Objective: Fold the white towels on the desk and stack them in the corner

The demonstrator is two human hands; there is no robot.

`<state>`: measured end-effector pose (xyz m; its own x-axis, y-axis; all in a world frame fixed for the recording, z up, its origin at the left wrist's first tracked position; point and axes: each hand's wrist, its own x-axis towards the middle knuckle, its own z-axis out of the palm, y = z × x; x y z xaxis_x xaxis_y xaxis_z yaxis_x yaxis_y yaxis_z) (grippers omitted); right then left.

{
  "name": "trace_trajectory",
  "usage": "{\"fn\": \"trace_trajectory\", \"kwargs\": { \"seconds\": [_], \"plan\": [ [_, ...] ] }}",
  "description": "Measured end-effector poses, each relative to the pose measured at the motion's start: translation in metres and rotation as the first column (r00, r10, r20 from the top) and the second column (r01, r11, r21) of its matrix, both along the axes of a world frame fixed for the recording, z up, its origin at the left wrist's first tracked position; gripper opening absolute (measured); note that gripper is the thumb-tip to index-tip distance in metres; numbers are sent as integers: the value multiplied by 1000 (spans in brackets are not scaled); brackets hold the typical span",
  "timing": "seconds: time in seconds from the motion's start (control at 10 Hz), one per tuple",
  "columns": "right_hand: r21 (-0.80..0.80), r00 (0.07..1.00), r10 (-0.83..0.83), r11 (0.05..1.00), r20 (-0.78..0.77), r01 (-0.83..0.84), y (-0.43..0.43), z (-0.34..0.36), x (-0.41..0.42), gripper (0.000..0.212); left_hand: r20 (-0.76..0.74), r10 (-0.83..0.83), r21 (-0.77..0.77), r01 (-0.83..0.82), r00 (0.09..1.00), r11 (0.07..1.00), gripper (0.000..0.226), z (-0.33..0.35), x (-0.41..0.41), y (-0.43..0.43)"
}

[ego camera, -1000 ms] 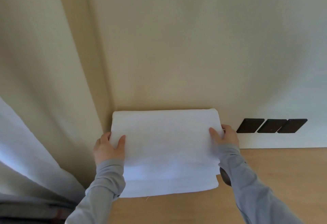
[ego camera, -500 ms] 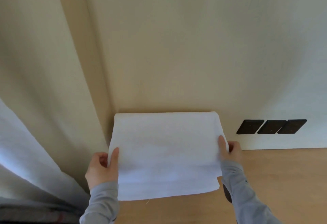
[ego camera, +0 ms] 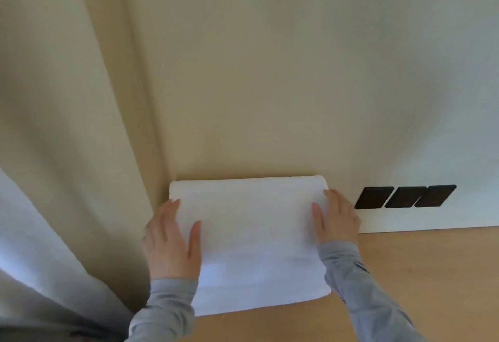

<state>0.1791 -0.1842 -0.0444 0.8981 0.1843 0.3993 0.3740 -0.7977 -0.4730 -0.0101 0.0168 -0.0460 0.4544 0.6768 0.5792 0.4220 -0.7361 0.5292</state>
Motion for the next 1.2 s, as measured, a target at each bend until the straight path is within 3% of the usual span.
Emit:
{"fn": "trace_trajectory", "kwargs": {
  "seconds": [0.1,0.2,0.3,0.5,0.7,0.8,0.9,1.0,1.1,1.2],
  "plan": [
    [-287,949,314,907,-31,-309,47,14,-9,48,-398,-206,34,239,894,970,70,22,45,-16],
    [-435,909,389,800,-149,-414,68,11,-3,54,-639,-211,-43,240,740,970,61,11,78,1],
    [-481,932,300,799,-203,-362,42,-1,17,55,-691,-202,-61,223,694,973,59,-6,69,33],
    [-438,944,222,843,-243,-311,9,-9,39,56,-628,-192,-76,186,754,980,62,-22,47,63],
    [-449,940,234,832,-247,-325,14,10,35,56,-685,-177,-41,205,706,978,62,-8,51,63],
    [-327,939,295,882,-177,-339,17,23,22,49,-646,-183,-32,214,741,976,55,8,51,58],
    [-238,923,317,900,-218,-366,15,35,6,48,-514,-233,-95,215,825,972,50,25,47,52],
    [-264,886,344,865,-310,-428,12,47,-9,50,-516,-252,-143,208,819,968,51,41,34,45],
    [-356,866,387,798,-316,-486,9,50,-24,51,-545,-228,-140,180,807,974,50,56,19,42],
    [-348,863,395,798,-314,-492,6,60,-29,52,-556,-196,-92,175,808,980,49,67,12,34]
  ]
}}
